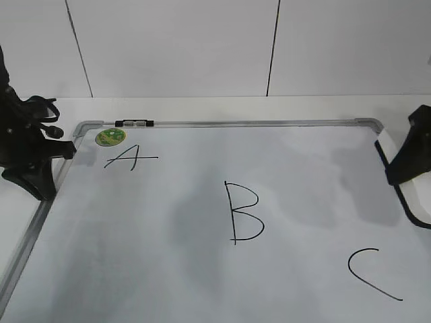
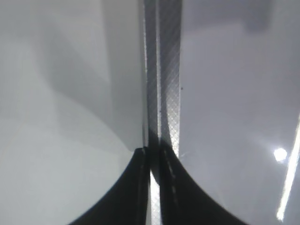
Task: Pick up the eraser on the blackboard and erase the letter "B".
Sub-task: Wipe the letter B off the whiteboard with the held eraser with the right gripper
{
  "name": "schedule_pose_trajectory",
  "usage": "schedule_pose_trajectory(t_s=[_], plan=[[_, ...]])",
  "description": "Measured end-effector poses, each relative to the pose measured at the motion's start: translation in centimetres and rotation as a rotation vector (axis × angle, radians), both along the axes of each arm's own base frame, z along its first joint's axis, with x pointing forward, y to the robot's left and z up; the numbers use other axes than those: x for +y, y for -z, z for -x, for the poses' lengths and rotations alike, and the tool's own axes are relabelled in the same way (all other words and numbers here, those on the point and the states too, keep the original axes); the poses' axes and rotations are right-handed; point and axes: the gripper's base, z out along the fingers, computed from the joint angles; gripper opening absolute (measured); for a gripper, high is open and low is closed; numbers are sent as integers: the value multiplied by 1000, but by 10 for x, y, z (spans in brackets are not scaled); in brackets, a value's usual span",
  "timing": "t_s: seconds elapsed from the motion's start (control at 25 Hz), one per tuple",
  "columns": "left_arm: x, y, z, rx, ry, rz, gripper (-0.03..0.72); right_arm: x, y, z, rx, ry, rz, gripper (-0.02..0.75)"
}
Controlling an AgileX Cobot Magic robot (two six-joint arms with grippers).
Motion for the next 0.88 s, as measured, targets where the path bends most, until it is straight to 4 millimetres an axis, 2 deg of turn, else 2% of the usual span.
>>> schedule_pose_trajectory(t_s=[0.16, 0.28, 0.72, 0.88], plan=[[0, 0, 0, 2, 0, 0, 22, 11, 9, -13, 35, -57, -73, 561], [0, 0, 0, 2, 0, 0, 22, 27, 17, -23, 61, -122, -73, 561], [0, 0, 0, 5, 1, 0, 22, 124, 30, -58, 50, -400, 111, 561], [0, 0, 1, 6, 1, 0, 22, 159, 43, -69, 34, -478, 155, 561]])
